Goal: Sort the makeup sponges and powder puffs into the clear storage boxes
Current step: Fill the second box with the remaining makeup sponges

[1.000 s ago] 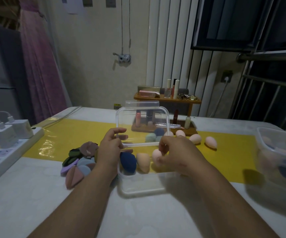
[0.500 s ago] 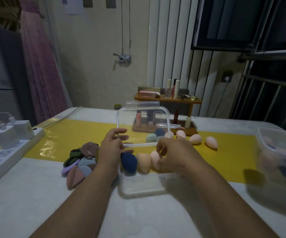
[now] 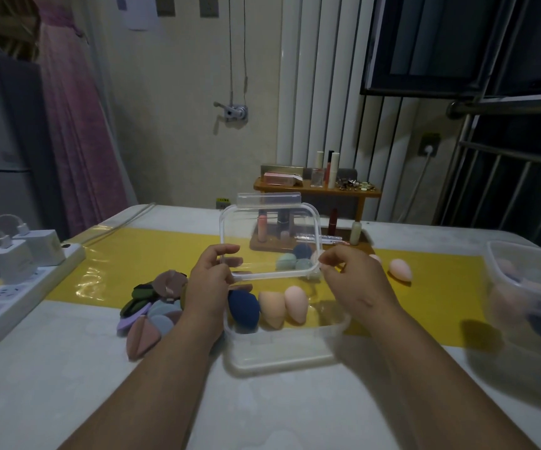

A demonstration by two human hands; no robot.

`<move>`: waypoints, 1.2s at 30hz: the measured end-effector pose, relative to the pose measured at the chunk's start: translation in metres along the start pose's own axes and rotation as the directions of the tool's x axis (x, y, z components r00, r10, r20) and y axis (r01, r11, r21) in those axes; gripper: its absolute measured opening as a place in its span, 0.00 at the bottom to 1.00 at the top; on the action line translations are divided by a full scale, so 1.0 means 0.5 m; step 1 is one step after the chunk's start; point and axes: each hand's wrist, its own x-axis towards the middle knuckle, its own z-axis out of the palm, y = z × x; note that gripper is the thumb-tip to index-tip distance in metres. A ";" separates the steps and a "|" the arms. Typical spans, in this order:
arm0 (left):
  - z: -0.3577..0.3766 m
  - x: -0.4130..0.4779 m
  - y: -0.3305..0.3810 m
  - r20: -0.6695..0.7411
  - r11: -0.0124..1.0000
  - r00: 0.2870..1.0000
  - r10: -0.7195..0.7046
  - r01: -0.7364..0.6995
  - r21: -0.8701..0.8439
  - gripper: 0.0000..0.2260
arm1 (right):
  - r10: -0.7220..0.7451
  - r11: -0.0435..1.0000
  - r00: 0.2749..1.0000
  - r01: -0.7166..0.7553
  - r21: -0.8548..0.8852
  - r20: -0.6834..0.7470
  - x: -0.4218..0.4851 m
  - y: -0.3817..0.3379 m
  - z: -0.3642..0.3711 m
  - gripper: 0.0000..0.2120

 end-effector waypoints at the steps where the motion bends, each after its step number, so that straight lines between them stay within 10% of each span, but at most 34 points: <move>1: -0.001 0.001 0.000 -0.001 1.000 1.000 0.002 -0.002 0.005 0.24 | 0.023 1.000 1.000 -0.023 0.016 -0.018 0.003 0.008 0.002 0.09; 13: -0.012 0.004 0.015 -0.060 1.000 0.998 -0.011 0.013 0.025 0.23 | 0.024 0.997 0.976 -0.006 -0.082 0.215 0.016 0.077 0.045 0.19; 19: -0.015 0.004 0.012 -0.074 1.000 0.997 -0.019 0.020 0.005 0.23 | 0.000 0.982 0.948 -0.061 0.181 0.320 0.010 0.077 0.079 0.19; 23: -0.015 0.006 0.012 -0.072 1.000 0.997 -0.016 0.018 0.025 0.23 | 0.016 0.939 0.914 0.126 -0.321 0.405 0.026 0.080 0.073 0.37; 36: -0.012 0.006 0.009 -0.057 1.000 0.998 -0.022 0.023 0.020 0.24 | 0.070 0.997 0.994 -0.067 0.033 -0.085 0.020 0.063 0.047 0.11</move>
